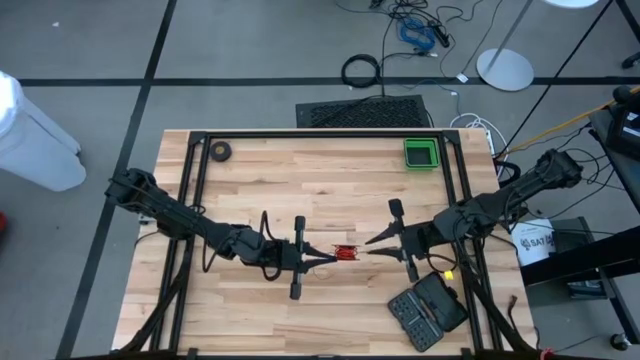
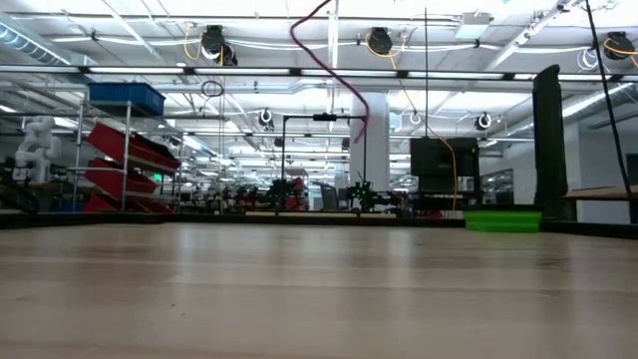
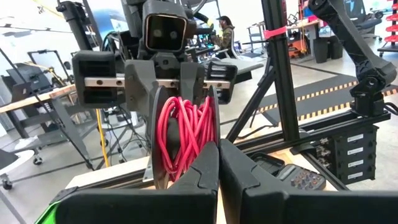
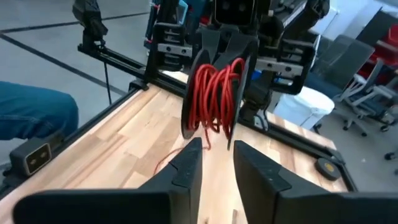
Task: Coil cords
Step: Uncoil the red wire from the spool
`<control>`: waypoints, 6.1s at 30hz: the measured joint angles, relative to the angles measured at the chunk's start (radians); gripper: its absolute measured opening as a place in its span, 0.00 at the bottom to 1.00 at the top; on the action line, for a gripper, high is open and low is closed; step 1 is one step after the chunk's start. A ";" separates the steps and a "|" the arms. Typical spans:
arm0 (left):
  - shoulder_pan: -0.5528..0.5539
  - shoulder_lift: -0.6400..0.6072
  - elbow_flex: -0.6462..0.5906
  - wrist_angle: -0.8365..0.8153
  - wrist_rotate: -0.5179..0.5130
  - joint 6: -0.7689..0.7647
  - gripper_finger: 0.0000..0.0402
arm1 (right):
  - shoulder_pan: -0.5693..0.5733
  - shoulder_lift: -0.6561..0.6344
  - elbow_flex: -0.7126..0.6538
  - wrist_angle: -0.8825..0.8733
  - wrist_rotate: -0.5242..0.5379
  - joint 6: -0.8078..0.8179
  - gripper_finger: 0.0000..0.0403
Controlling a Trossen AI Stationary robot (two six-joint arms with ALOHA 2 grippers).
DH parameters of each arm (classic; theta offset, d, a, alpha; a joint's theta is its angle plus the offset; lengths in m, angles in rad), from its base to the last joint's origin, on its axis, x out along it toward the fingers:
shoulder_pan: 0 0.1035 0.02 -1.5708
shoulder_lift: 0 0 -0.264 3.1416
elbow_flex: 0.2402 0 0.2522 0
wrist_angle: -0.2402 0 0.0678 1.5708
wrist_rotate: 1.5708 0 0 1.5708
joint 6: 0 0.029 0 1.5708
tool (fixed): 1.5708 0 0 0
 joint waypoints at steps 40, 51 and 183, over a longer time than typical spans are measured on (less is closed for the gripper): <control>0.002 0.000 0.000 -0.001 -0.002 -0.001 0.00 | -0.053 0.076 0.000 0.130 0.024 -0.036 0.31; 0.002 0.000 0.000 -0.004 -0.002 -0.001 0.00 | -0.053 0.076 0.000 0.121 -0.017 -0.017 0.31; -0.001 0.000 0.000 -0.268 -0.106 -0.134 0.30 | -0.050 -0.039 0.000 0.032 0.081 0.022 0.00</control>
